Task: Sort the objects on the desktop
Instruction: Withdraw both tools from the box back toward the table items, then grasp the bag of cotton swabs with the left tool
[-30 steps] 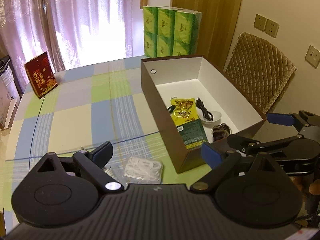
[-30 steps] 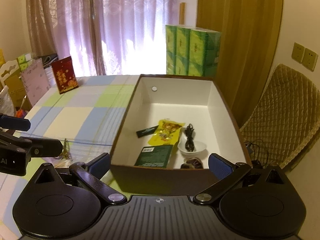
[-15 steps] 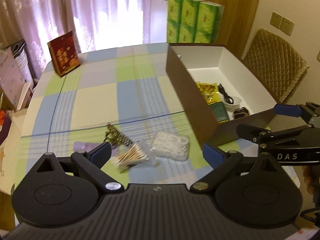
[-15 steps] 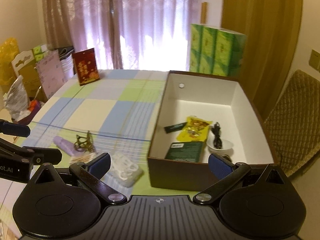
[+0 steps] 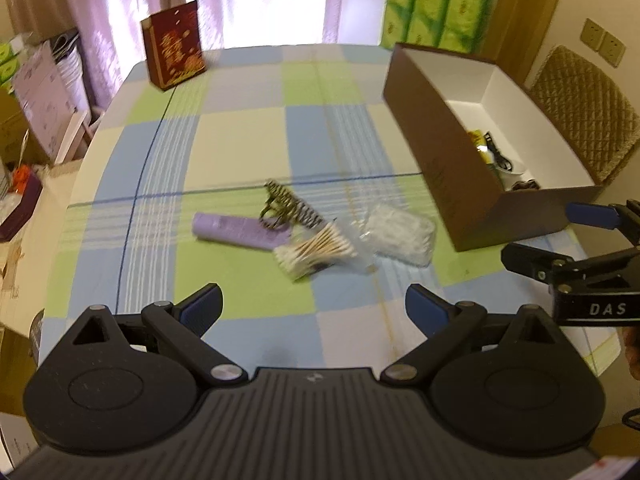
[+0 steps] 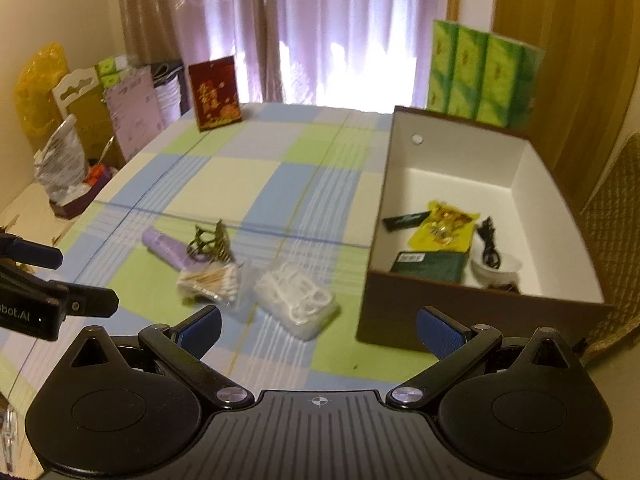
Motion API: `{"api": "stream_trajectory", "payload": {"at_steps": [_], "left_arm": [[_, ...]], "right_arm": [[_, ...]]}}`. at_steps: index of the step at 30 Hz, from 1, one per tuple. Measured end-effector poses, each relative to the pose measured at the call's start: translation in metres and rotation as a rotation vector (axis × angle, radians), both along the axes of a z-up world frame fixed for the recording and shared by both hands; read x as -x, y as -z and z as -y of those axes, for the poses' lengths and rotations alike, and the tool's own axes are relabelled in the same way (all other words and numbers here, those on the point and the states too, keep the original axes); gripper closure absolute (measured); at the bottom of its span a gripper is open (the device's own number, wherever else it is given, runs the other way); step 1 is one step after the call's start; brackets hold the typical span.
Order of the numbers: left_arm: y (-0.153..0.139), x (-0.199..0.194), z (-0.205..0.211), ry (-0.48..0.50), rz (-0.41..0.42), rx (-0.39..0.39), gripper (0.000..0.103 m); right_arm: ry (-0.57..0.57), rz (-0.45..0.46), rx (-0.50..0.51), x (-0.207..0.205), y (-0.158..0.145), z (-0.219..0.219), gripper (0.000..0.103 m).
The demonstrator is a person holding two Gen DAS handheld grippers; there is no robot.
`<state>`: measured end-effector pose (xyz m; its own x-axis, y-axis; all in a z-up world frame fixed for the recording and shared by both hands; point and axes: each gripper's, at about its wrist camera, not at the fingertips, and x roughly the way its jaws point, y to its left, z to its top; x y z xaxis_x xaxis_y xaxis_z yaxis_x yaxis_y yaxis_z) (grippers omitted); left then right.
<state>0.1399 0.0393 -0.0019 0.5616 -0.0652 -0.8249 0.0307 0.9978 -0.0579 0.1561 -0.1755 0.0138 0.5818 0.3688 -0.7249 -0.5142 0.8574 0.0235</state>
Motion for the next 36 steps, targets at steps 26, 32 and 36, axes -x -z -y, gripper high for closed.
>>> {"api": "stream_trajectory", "payload": {"at_steps": [26,32,36], "left_arm": [[0.075,-0.052,-0.002,0.329,0.01,-0.02,0.018],[0.095,-0.077,0.011,0.466,0.016,-0.107,0.023],[0.105,-0.093,0.02,0.555,0.01,-0.148,0.026]], "right_arm": [[0.135,-0.192,0.023,-0.034,0.057,0.037,0.002],[0.222,-0.224,0.024,-0.042,0.063,0.058,0.002],[0.261,-0.246,0.024,-0.043,0.067,0.067,0.002]]}}
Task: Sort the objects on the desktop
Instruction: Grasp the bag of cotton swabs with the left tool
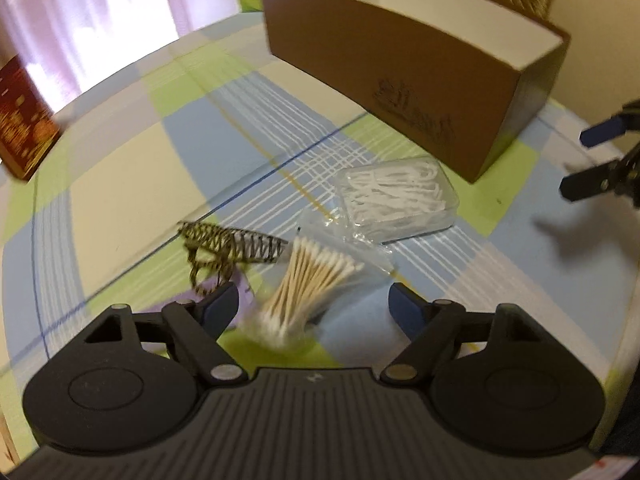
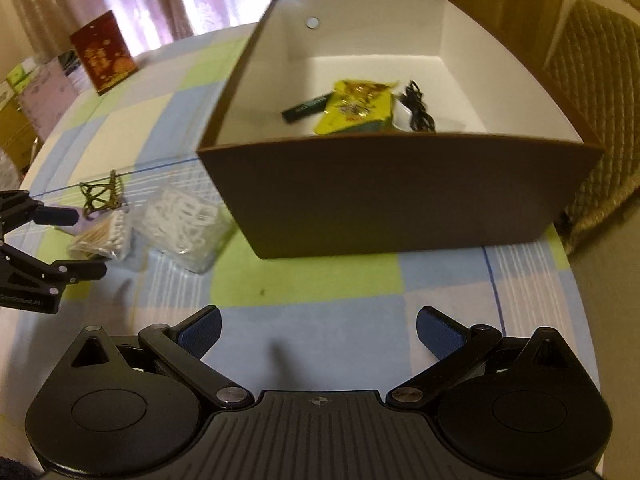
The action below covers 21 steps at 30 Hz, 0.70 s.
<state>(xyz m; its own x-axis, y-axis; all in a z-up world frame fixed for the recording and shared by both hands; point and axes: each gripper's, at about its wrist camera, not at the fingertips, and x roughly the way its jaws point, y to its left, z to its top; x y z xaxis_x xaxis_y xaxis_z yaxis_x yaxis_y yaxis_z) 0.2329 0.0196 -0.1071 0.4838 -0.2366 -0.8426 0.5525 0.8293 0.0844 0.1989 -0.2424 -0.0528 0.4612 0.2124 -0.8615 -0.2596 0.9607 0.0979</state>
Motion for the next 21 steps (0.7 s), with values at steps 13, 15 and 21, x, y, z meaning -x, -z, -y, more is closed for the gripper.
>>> {"api": "stream_trajectory", "payload": {"at_steps": [13,15,21], "left_arm": [[0.015,-0.009,-0.01,-0.038,-0.095,0.056,0.079],[0.012,0.0,-0.017,-0.082,-0.095,0.063,0.079],[0.003,0.031,-0.048,-0.237,-0.114,0.11,0.079]], "right_arm": [[-0.131,0.002,-0.031,0.005,0.005,-0.03,0.002],[-0.199,0.023,-0.035,0.007,0.004,-0.042,0.002],[-0.451,0.121,-0.017,0.018,0.004,-0.093,0.003]]}}
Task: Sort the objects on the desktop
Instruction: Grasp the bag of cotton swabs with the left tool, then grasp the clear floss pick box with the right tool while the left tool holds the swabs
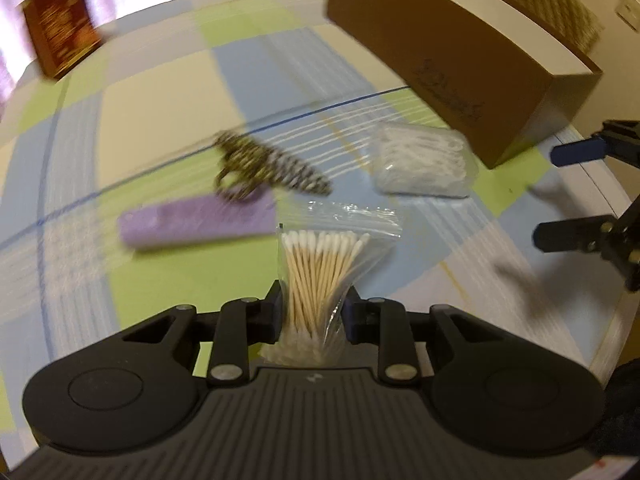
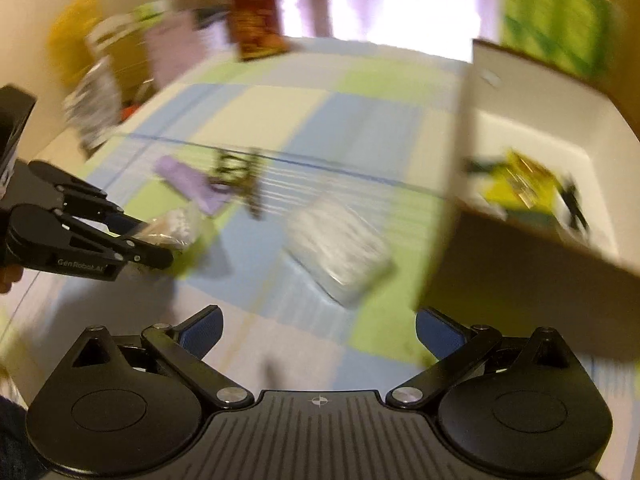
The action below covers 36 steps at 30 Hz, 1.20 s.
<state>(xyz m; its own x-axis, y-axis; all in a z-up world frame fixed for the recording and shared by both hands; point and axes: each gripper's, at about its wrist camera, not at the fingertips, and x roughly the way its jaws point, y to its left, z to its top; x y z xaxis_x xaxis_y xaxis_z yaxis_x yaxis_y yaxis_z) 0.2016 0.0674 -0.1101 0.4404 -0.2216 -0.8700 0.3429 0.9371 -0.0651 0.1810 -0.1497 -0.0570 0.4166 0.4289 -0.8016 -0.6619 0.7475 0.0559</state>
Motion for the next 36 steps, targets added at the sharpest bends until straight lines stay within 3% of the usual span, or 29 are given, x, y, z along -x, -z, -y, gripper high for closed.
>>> {"api": "stream_trajectory", "payload": {"at_steps": [5,10,14,18,22,24,27,33,36], "left_arm": [[-0.002,0.02,-0.03,-0.126,-0.014,-0.001,0.079],[-0.003,0.029,-0.057,-0.235,-0.027,0.024,0.079],[-0.005,0.034,-0.065,-0.269,-0.027,0.033,0.079],[-0.003,0.038,-0.067,-0.285,-0.036,0.044,0.079],[-0.002,0.04,-0.069,-0.291,-0.04,0.052,0.079],[-0.002,0.041,-0.07,-0.295,-0.038,0.055,0.079],[0.0,0.042,-0.072,-0.305,-0.038,0.064,0.079],[0.001,0.047,-0.079,-0.327,-0.043,0.072,0.079],[0.002,0.049,-0.081,-0.339,-0.056,0.083,0.079]], "right_arm": [[-0.116,0.098,0.048,-0.004,0.006,-0.035,0.016],[-0.148,0.172,0.13,-0.02,0.023,-0.065,0.016],[-0.164,0.186,0.215,-0.034,0.038,-0.083,0.016],[-0.169,0.123,0.266,-0.054,0.05,-0.091,0.016],[-0.199,-0.011,0.325,-0.08,0.051,-0.095,0.019],[-0.218,-0.067,0.33,-0.089,0.049,-0.096,0.035],[-0.214,-0.139,0.314,-0.098,0.049,-0.094,0.041],[-0.167,-0.205,0.252,-0.068,0.05,-0.086,0.046],[-0.19,-0.184,0.242,-0.039,0.05,-0.086,0.046]]}}
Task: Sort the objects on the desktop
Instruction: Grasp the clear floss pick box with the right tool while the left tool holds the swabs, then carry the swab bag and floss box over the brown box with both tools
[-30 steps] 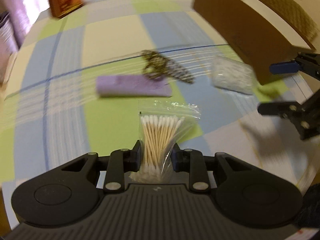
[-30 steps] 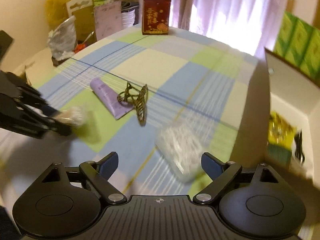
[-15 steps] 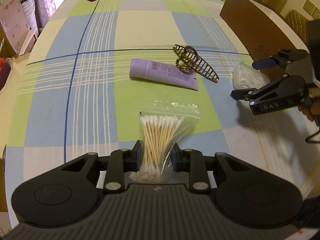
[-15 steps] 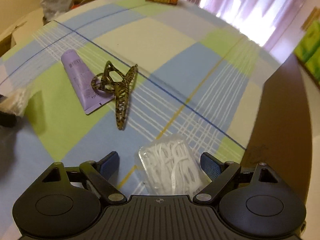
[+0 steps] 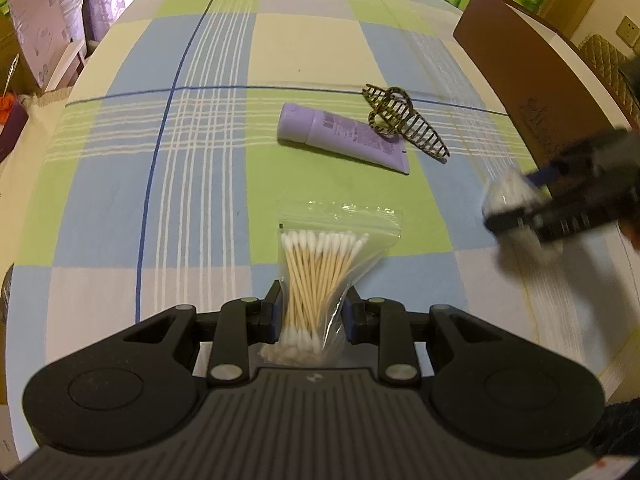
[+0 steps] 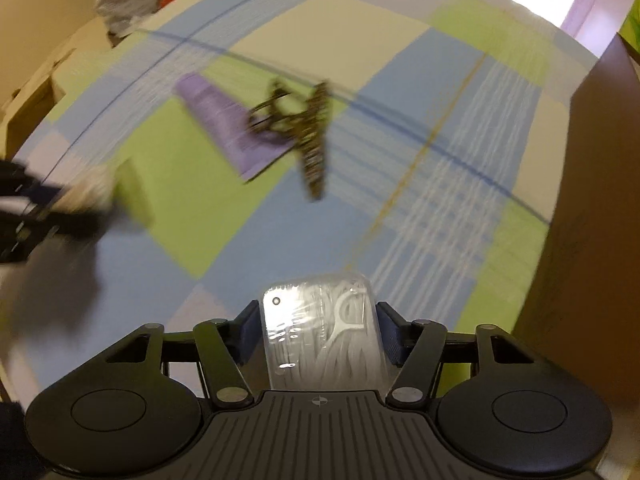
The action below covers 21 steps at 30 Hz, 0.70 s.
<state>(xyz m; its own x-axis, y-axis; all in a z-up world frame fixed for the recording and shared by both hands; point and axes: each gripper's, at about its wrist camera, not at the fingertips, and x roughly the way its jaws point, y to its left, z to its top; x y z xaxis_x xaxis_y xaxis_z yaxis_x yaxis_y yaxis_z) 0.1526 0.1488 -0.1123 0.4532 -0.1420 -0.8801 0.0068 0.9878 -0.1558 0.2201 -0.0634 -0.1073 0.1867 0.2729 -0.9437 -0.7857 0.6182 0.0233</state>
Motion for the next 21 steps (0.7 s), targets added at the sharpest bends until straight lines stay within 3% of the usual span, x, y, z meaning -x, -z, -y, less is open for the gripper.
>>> {"api": "stream_trajectory", "payload": {"at_steps": [5,12,21], "left_arm": [[0.0,0.001,0.003,0.0,-0.005,-0.006,0.079],[0.0,-0.003,0.012,0.004,-0.01,-0.039,0.077],[0.001,-0.005,0.027,0.067,-0.003,-0.088,0.074]], "right_arm": [[-0.011,0.048,-0.044,0.036,0.002,0.008,0.045],[0.038,0.105,-0.107,0.054,0.004,0.028,0.044],[0.08,0.111,-0.115,0.075,-0.002,0.047,0.049]]}}
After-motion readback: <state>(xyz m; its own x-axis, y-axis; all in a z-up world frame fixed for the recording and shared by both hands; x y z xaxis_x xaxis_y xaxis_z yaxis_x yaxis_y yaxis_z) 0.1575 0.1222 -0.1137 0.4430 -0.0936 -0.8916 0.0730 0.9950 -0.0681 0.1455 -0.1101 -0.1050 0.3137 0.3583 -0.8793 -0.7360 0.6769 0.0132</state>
